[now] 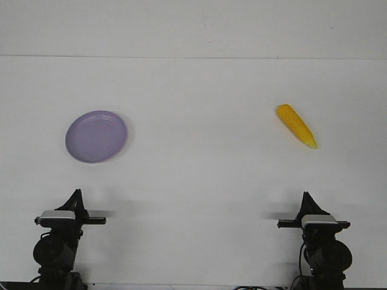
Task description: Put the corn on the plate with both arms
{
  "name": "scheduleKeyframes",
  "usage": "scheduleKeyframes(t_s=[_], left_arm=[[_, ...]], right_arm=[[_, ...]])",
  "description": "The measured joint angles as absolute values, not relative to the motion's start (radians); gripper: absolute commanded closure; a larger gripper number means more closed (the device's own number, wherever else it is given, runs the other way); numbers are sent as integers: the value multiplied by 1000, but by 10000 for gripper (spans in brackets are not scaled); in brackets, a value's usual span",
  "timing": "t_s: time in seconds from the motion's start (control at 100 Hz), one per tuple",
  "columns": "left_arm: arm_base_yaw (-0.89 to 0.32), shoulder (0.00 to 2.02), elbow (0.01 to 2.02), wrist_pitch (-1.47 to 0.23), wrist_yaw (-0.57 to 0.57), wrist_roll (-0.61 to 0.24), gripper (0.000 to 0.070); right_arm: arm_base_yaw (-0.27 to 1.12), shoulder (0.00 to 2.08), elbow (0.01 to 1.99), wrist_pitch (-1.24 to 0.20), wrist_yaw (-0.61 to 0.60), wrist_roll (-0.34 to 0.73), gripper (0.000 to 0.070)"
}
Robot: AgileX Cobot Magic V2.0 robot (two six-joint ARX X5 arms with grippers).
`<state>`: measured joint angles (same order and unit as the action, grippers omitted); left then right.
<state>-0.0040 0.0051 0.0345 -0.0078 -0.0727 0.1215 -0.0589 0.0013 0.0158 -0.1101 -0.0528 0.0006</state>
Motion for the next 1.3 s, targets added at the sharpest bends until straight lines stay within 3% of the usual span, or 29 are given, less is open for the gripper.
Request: scheduleKeyframes(t_s=[0.52,0.74,0.99,1.03,1.06,1.17,1.3], left_arm=[[-4,5,35,-8,-72,108,685],[-4,5,35,-7,-72,-89,685],[-4,8,53,23,-52,-255,686],[-4,20,80,15,-52,-276,663],[-4,34,111,11,-51,-285,600],[-4,110,266,-14,-54,-300,202],[-4,273,445,-112,-84,-275,260]], right_arm=[[-59,1,16,-110,-53,1,684],[-59,1,16,-110,-53,1,684],[-59,1,16,-110,-53,1,684],[-59,1,16,-110,-53,1,684],[-59,1,16,-110,-53,1,684],[-59,1,16,-110,-53,1,684],[-59,1,16,-110,-53,1,684]])
